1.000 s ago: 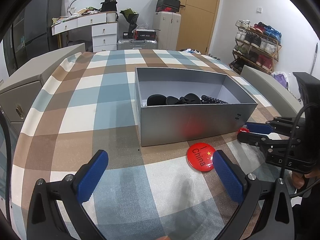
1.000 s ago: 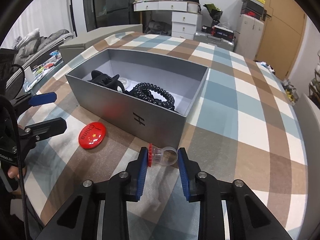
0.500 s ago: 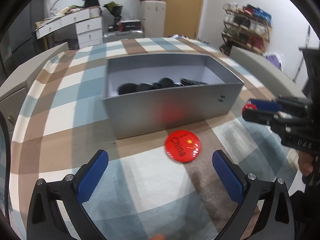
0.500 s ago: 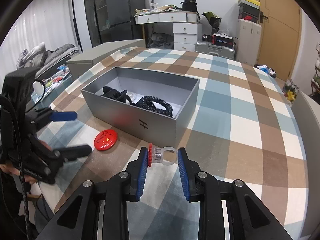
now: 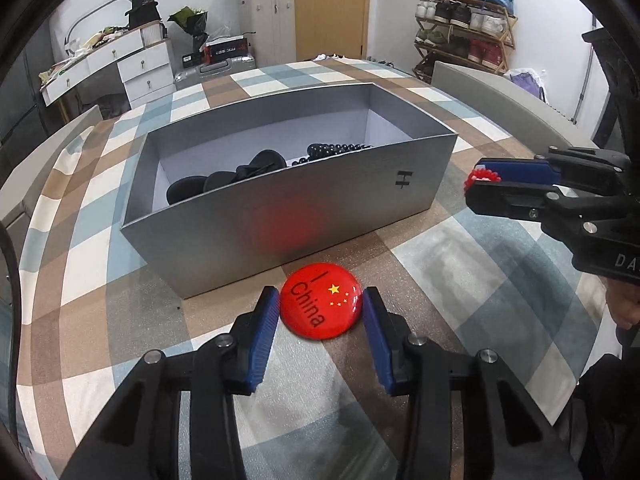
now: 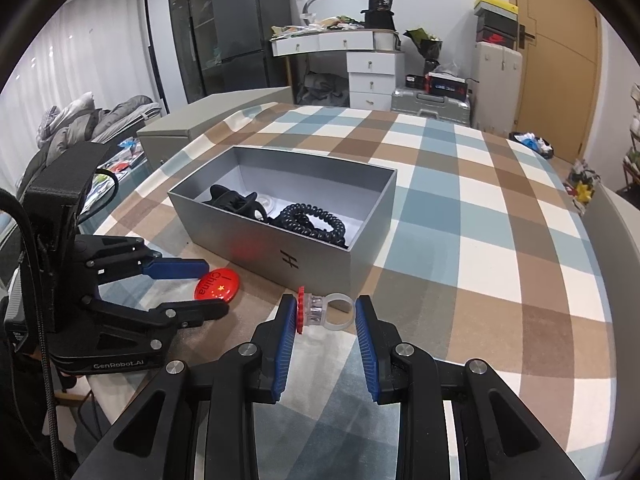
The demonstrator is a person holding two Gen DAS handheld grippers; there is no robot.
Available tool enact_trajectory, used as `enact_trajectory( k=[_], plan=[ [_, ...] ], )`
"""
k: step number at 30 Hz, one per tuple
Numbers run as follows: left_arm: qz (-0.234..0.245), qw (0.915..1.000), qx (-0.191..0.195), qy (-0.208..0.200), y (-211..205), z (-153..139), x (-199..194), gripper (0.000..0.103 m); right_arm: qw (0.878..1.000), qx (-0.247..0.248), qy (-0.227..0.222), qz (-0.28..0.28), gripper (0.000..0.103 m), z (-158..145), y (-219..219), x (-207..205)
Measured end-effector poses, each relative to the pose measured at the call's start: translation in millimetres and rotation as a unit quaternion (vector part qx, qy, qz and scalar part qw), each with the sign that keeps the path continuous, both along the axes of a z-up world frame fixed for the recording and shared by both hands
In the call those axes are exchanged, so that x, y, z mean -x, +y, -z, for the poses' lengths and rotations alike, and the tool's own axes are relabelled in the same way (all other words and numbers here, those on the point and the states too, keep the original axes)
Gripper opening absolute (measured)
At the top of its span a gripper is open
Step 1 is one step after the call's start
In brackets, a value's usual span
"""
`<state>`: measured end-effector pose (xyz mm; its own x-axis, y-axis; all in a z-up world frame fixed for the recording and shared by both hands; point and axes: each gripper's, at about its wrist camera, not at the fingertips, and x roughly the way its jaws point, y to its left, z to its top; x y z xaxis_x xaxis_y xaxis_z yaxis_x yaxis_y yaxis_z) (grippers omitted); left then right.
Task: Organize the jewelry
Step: 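Grasp the red 'China' badge with the left tool while the right holds the ring box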
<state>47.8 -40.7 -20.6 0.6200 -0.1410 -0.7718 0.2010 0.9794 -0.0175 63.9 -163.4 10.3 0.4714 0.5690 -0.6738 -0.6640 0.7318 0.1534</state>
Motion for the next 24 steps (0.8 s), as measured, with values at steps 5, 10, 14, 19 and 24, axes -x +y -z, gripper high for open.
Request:
enact_trajectory(
  k=[5,10,14,19,24],
  plan=[
    [0.003,1.0,0.006,-0.003,-1.4,-0.6,1.4,0.037,1.0,-0.002,-0.003,0.001,0.029,-1.2,0.5,1.1],
    [0.002,0.9999,0.008,-0.012,-0.9,-3.7,2.1,0.037,1.0,-0.004,-0.004,0.001,0.029,-1.5,1.1,0.8],
    [0.0,0.9996,-0.001,-0.027,-1.3,-7.3,4.2,0.037,1.0,-0.007,-0.007,0.001,0.029,-3.0,1.1,2.0],
    [0.007,0.9983,0.009,-0.057,-1.3,-19.3,11.1,0.037,1.0,-0.021,-0.012,0.003,0.029,-9.0,-1.1,3.9],
    [0.002,0.9956,0.018,-0.092,2.5,-36.6,17.7,0.037,0.999,-0.037,-0.018,0.008,0.029,-17.6,-2.6,3.1]
  ],
)
